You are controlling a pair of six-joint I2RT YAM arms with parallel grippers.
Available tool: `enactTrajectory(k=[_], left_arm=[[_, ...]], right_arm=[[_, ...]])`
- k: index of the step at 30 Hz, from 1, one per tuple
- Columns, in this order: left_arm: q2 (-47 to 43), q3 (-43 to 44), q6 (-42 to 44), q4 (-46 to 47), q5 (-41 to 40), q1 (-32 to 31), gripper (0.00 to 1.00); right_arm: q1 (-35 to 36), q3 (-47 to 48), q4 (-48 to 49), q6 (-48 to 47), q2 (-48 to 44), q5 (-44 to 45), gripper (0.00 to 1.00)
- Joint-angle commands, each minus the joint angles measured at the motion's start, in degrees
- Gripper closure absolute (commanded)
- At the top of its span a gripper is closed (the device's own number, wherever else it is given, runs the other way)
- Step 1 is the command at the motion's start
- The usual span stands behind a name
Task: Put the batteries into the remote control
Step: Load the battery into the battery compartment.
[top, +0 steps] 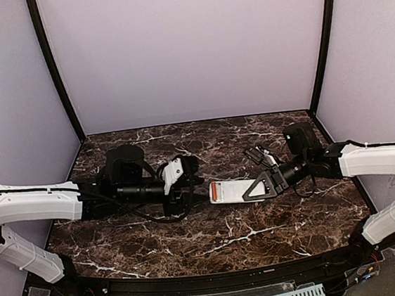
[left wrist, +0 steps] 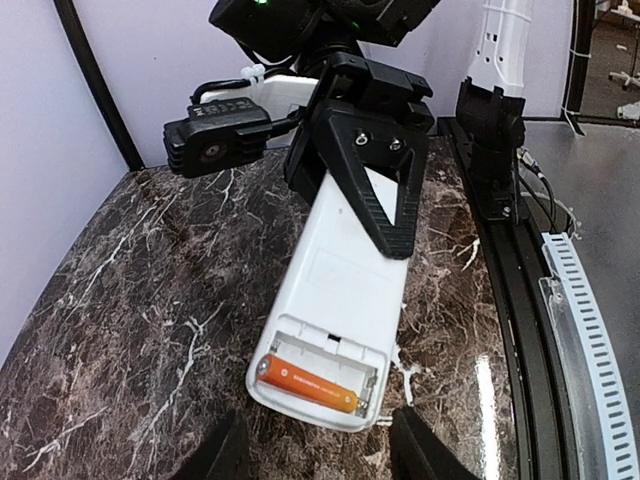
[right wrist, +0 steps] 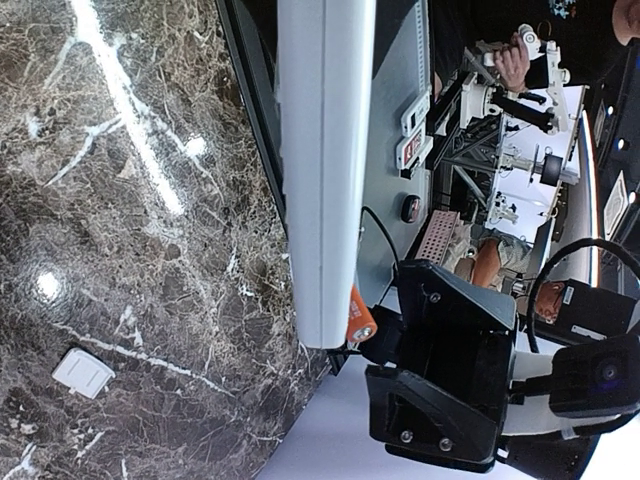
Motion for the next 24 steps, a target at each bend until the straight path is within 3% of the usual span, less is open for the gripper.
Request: enactTrajectory(k=[1,24], left_arm=[[-1.5,2.5,9.3,-5.6,0.3,-0.6,0.54],[3.7,11.1,15.3,-16.6,1.0,-2.0,0.66]], right_arm=[[0.7,-1.0,1.4,-0.2,1.3,-3.1,1.0],[1.7,0.3,-2.1,-3.0,3.5,-4.8,1.0]])
